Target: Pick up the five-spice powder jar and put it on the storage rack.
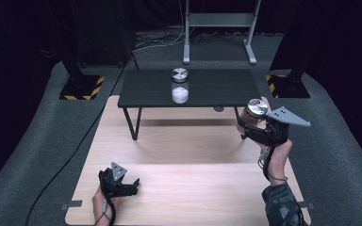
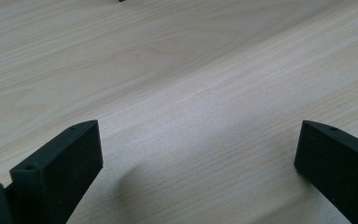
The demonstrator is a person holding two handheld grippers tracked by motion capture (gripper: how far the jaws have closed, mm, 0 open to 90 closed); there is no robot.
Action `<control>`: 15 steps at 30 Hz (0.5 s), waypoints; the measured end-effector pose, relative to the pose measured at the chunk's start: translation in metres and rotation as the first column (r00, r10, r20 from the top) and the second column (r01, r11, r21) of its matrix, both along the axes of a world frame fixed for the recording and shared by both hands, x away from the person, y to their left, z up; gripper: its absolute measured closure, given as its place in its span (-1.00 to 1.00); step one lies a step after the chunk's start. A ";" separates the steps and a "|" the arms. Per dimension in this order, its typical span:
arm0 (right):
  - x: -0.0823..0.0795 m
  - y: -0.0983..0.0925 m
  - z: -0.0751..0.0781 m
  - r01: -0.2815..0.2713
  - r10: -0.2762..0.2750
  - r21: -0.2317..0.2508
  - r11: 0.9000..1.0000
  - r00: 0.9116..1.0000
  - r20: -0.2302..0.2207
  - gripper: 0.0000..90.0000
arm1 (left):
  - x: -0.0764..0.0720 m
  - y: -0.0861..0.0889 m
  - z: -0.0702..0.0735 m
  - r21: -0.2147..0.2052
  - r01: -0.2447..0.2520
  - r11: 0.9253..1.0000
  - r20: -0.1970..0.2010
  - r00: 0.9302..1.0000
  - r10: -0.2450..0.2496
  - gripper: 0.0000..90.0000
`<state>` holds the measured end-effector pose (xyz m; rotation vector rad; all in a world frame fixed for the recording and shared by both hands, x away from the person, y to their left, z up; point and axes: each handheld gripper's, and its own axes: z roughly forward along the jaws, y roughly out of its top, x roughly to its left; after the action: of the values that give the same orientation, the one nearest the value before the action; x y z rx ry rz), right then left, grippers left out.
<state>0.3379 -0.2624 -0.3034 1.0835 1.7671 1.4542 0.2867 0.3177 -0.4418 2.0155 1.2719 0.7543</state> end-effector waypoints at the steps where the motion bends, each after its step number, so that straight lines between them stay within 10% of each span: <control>1: 0.002 0.001 0.002 -0.001 0.001 -0.003 1.000 1.000 0.000 -0.33 | 0.000 0.000 0.000 0.000 0.000 1.000 0.000 1.000 0.000 -0.99; 15: 0.031 0.010 0.023 -0.029 0.029 0.006 1.000 0.999 -0.015 -0.33 | -0.001 -0.001 0.000 0.003 0.000 1.000 0.003 1.000 0.000 -0.99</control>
<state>0.3693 -0.2527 -0.2808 1.0788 1.7973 1.4723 0.2862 0.3171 -0.4421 2.0159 1.2700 0.7594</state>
